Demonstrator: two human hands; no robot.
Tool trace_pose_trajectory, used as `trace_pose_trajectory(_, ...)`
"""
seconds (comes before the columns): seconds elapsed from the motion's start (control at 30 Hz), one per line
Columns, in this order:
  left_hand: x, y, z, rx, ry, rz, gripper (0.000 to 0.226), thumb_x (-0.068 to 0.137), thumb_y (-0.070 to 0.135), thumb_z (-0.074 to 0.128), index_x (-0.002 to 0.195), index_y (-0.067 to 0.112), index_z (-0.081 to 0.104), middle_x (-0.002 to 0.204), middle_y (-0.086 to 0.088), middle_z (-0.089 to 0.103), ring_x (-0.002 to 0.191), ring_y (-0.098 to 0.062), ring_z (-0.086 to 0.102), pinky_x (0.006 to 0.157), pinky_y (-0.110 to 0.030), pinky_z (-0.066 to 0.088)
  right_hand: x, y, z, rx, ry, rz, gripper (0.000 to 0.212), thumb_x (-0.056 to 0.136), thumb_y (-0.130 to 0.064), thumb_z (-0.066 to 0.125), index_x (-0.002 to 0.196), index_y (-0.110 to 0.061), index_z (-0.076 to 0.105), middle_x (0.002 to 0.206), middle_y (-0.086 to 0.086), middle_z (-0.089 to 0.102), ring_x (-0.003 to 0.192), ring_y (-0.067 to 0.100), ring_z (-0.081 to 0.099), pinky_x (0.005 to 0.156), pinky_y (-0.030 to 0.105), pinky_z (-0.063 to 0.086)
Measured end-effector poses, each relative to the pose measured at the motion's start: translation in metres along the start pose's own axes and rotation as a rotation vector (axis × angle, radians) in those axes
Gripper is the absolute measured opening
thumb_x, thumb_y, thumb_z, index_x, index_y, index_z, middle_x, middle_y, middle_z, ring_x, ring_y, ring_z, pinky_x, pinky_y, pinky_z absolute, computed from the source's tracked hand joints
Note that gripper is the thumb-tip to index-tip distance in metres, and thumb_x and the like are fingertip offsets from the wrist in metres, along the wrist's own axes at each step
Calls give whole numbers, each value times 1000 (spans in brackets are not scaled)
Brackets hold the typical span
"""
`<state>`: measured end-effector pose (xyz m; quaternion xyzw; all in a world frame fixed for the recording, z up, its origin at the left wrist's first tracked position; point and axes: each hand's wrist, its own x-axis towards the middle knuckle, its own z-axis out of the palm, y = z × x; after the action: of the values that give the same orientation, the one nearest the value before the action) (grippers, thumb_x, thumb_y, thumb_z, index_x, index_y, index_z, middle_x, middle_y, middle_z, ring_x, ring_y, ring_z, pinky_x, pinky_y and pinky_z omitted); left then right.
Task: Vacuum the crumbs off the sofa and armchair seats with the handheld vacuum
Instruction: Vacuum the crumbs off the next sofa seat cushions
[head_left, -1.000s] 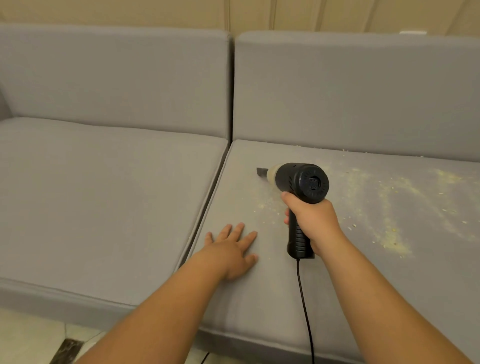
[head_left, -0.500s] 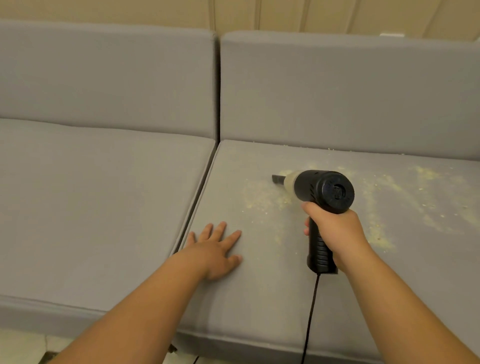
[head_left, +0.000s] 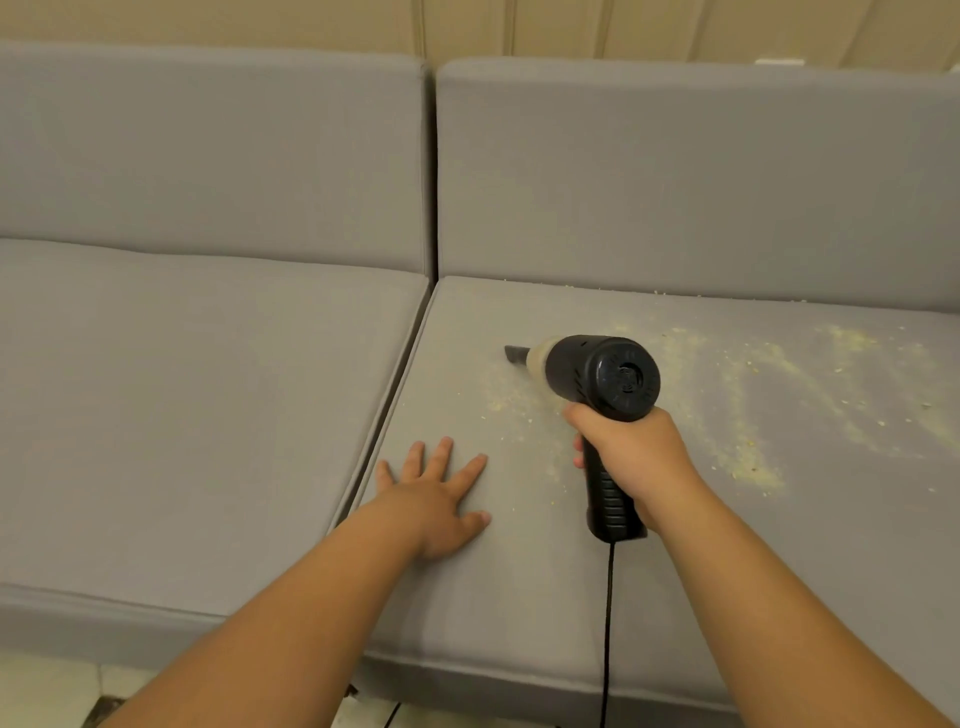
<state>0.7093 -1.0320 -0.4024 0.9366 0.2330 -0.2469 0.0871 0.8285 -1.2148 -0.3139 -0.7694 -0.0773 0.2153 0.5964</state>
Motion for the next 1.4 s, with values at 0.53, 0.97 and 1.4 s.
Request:
trace_pose_trajectory(0.53,-2,-1,-2,16,-2,5,74,101,70,28,157,53,-17,169,4,-27,156,-31,-22,122,-67,-5,-21,-1,-13,22,-53,46,13,89,-18,78,92,-6,74,74,10,72,65,21,69,73,41,62)
trace_pose_trajectory(0.97,-3,-5,1,21,-2,13,71,103,66,25,157,51,-18,169,5,-27,157,-29,-21,123,-65,-6,-27,-1,-12,6,-104,42,19,88,-22,81,98,-6,76,75,10,74,66,22,70,76,43,63)
trace_pose_trajectory(1.4,-3,-4,-2,14,1,22,71,103,65,27,158,51,-16,169,5,-26,157,-29,-21,123,-65,-4,-40,-6,-14,-18,-109,40,15,88,-22,81,94,-9,76,73,8,75,64,19,71,74,40,63)
